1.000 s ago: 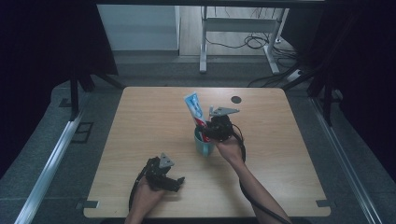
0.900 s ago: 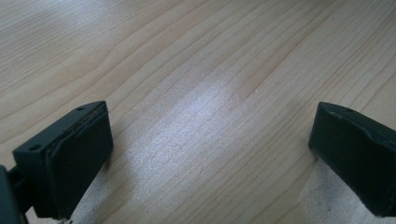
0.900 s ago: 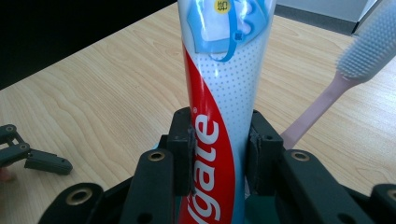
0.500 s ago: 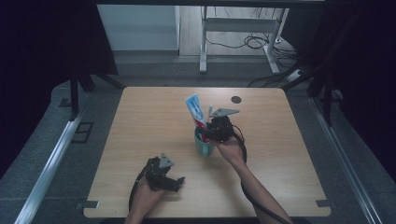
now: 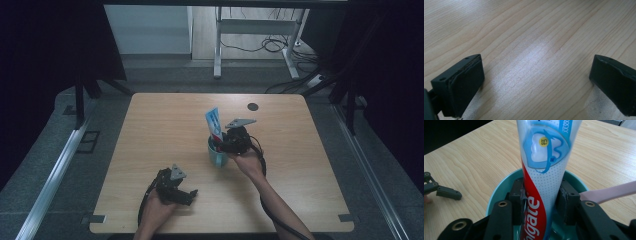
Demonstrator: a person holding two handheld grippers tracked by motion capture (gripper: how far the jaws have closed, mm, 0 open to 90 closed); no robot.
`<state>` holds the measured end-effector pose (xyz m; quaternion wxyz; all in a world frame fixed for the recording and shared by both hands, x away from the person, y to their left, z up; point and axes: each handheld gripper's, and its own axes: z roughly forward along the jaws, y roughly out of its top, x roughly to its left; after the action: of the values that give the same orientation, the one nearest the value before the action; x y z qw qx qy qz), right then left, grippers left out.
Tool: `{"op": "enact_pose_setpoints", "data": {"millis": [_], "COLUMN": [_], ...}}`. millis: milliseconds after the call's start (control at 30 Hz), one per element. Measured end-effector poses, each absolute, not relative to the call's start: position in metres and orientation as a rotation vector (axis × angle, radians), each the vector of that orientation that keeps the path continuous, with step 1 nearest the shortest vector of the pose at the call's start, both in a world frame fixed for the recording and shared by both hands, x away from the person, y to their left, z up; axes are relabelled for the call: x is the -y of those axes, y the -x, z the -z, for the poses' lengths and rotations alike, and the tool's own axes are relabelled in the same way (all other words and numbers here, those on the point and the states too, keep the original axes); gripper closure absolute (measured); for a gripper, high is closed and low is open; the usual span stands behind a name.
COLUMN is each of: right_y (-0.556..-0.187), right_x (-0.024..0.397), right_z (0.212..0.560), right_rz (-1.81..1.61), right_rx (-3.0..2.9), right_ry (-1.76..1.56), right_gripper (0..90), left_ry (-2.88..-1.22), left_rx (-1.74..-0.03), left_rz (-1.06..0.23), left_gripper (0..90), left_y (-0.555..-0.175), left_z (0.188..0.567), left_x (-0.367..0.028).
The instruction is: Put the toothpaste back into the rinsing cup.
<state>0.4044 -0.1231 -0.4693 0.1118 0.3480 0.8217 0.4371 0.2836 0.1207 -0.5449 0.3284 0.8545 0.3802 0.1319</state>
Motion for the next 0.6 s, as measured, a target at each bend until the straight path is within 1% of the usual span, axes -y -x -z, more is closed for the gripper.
{"op": "enact_pose_setpoints", "data": {"millis": [600], "right_y": [-0.399], "right_x": [0.131], "right_z": [0.451], "right_rz": [-1.318], "right_rx": [-2.421], "right_ry": [-0.993], "right_gripper": [36.7], "left_ry": [-2.239], "left_rx": [-0.994], "left_rz": [-0.346], "left_gripper": [0.0], "left_y": [-0.284], "left_z": [0.545], "left_x": [-0.121]}}
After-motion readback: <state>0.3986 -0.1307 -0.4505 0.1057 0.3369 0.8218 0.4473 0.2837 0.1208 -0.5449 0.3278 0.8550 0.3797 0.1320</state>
